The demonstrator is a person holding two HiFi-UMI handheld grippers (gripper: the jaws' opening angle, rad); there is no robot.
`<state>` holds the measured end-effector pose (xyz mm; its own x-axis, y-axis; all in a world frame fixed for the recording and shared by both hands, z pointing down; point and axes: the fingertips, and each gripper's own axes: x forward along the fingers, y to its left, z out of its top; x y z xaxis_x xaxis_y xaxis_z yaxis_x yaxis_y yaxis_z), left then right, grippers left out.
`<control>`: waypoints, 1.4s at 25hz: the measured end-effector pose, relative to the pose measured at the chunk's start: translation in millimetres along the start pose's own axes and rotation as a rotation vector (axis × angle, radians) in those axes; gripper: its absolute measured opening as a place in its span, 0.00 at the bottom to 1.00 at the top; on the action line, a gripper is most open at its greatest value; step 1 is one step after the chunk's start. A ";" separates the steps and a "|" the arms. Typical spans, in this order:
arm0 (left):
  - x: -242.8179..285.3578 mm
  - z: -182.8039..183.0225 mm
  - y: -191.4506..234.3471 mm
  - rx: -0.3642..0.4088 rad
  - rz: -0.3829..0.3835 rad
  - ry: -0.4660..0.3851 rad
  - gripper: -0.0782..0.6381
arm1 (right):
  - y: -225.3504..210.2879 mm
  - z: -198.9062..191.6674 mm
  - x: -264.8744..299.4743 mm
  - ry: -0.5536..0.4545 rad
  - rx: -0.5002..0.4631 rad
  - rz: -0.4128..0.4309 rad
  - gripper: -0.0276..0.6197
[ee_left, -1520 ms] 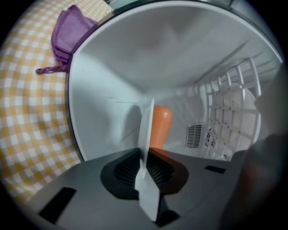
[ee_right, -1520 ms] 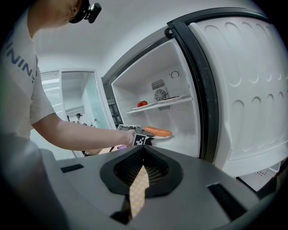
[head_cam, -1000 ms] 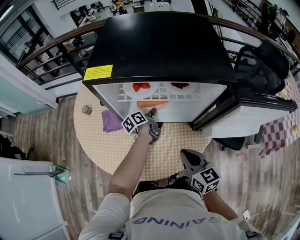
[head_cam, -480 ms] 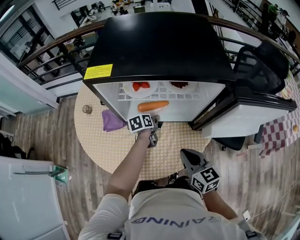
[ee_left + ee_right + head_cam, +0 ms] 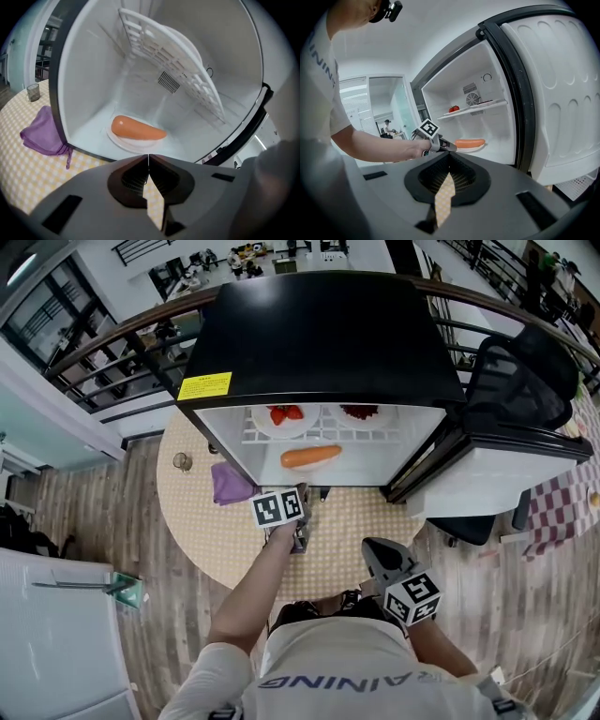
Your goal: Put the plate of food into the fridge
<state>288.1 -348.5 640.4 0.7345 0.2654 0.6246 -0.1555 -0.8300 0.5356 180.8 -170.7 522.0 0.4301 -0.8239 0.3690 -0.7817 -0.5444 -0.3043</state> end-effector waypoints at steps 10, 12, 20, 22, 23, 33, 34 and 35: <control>-93.2 2.3 -48.3 0.135 -0.126 -0.176 0.12 | 18.3 18.6 11.9 -0.035 -0.047 0.066 0.07; -116.0 2.7 -55.4 0.160 -0.135 -0.222 0.12 | 22.3 20.6 14.5 -0.035 -0.055 0.070 0.07; -189.2 -4.1 -74.0 0.302 -0.132 -0.377 0.12 | 36.4 33.4 18.9 -0.056 -0.088 0.089 0.07; -207.6 -4.2 -76.3 0.332 -0.121 -0.410 0.12 | 37.6 37.1 18.0 -0.065 -0.094 0.085 0.07; -216.9 -3.5 -77.0 0.345 -0.114 -0.429 0.12 | 38.1 38.7 17.6 -0.068 -0.100 0.082 0.07; -248.8 -1.4 -63.5 0.354 -0.071 -0.508 0.12 | 48.4 44.5 17.0 -0.084 -0.149 0.080 0.07; -249.3 -0.7 -63.2 0.344 -0.076 -0.509 0.12 | 48.9 44.2 17.2 -0.083 -0.148 0.080 0.07; -249.5 -0.2 -63.1 0.332 -0.083 -0.510 0.12 | 49.5 43.9 17.2 -0.083 -0.147 0.080 0.07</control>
<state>114.5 -362.3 451.0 0.9715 0.1355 0.1943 0.0694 -0.9470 0.3135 169.3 -218.7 474.7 0.3949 -0.8772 0.2731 -0.8699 -0.4527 -0.1960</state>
